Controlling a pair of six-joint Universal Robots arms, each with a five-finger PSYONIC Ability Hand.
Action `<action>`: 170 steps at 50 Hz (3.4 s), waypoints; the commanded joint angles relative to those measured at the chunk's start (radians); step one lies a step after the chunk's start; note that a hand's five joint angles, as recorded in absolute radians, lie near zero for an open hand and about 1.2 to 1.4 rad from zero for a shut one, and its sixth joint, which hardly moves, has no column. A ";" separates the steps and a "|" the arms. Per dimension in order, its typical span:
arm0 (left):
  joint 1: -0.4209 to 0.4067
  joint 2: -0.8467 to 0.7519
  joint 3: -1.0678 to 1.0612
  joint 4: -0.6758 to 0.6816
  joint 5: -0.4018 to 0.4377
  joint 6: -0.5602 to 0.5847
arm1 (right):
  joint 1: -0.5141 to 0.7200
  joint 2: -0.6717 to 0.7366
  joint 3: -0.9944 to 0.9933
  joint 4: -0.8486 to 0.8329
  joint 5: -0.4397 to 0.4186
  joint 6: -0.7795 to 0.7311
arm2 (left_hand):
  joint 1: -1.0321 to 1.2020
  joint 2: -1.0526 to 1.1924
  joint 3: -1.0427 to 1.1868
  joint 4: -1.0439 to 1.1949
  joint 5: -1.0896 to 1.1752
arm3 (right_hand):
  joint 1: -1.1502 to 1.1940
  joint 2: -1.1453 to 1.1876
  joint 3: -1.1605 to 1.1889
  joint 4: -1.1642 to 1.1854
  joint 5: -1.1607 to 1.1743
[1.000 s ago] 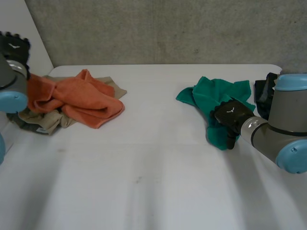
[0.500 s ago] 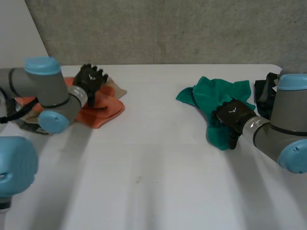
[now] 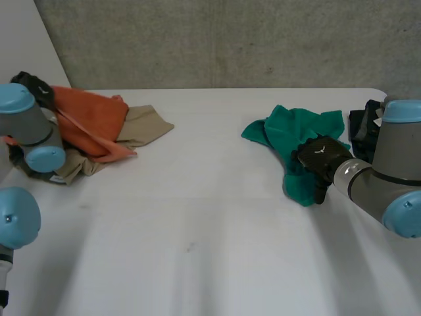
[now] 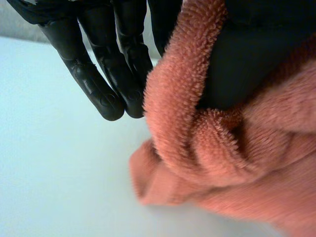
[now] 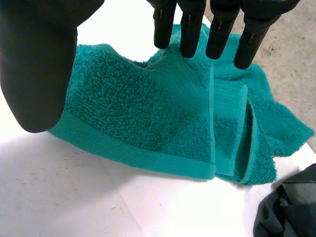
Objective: Fold the laundry.
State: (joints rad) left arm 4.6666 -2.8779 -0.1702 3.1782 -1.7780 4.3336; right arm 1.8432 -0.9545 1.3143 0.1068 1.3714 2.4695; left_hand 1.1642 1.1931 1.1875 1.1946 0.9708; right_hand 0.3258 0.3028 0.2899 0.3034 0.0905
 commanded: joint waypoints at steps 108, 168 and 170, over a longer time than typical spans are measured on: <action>-0.700 0.526 -0.686 -0.307 0.554 -1.399 | 0.108 -0.458 -0.329 0.225 -0.361 0.536 | 0.232 0.203 0.209 0.202 0.251 | 1.070 1.093 1.106 1.093 1.131; -0.465 1.002 -1.259 -0.330 -0.005 -1.029 | -0.022 -0.173 -0.101 0.217 0.026 0.374 | -0.990 -1.019 -1.013 -1.020 -0.971 | -0.093 -0.070 -0.057 -0.070 -0.032; -0.439 1.016 -1.319 -0.317 0.021 -1.029 | -0.025 -0.161 -0.119 0.253 0.026 0.378 | -0.990 -1.019 -1.013 -1.020 -0.971 | -0.093 -0.070 -0.057 -0.070 -0.032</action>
State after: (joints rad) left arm 4.1160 -1.9395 -1.2915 2.8397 -1.8327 3.2863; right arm 1.8343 -1.1182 1.2531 0.2133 1.4107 2.7782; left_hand 0.2089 0.2035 0.2104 0.1990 0.0528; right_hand 0.2794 0.2699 0.2593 0.2796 0.0629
